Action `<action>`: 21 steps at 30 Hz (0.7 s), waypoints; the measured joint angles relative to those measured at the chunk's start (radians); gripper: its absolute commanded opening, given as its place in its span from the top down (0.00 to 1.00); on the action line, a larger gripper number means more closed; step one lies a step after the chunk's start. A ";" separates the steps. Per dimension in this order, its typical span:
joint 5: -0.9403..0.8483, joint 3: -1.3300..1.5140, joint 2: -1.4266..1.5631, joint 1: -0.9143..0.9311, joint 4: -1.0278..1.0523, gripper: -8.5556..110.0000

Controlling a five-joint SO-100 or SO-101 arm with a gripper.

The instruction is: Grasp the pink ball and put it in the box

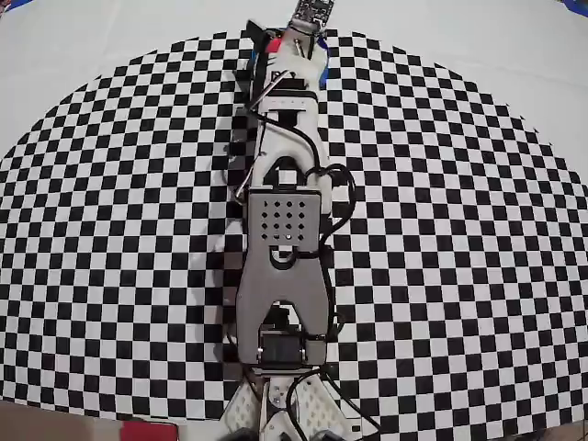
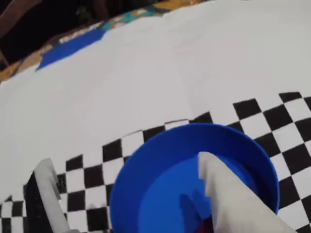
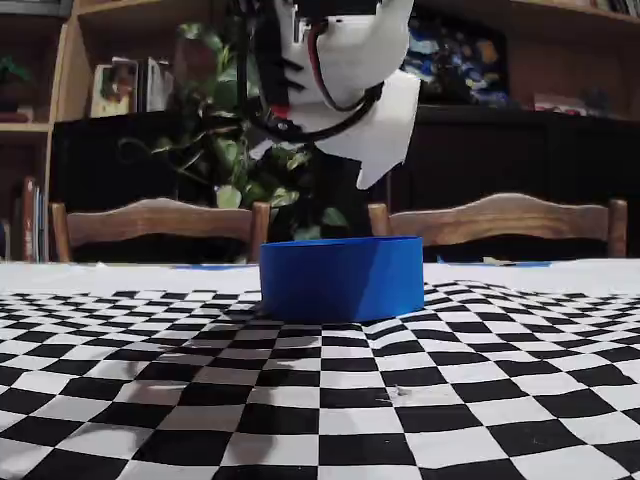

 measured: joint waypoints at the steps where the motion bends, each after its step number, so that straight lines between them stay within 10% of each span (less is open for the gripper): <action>1: 0.031 0.021 0.026 0.000 0.000 0.64; 21: 0.761 0.765 0.746 0.018 0.000 0.84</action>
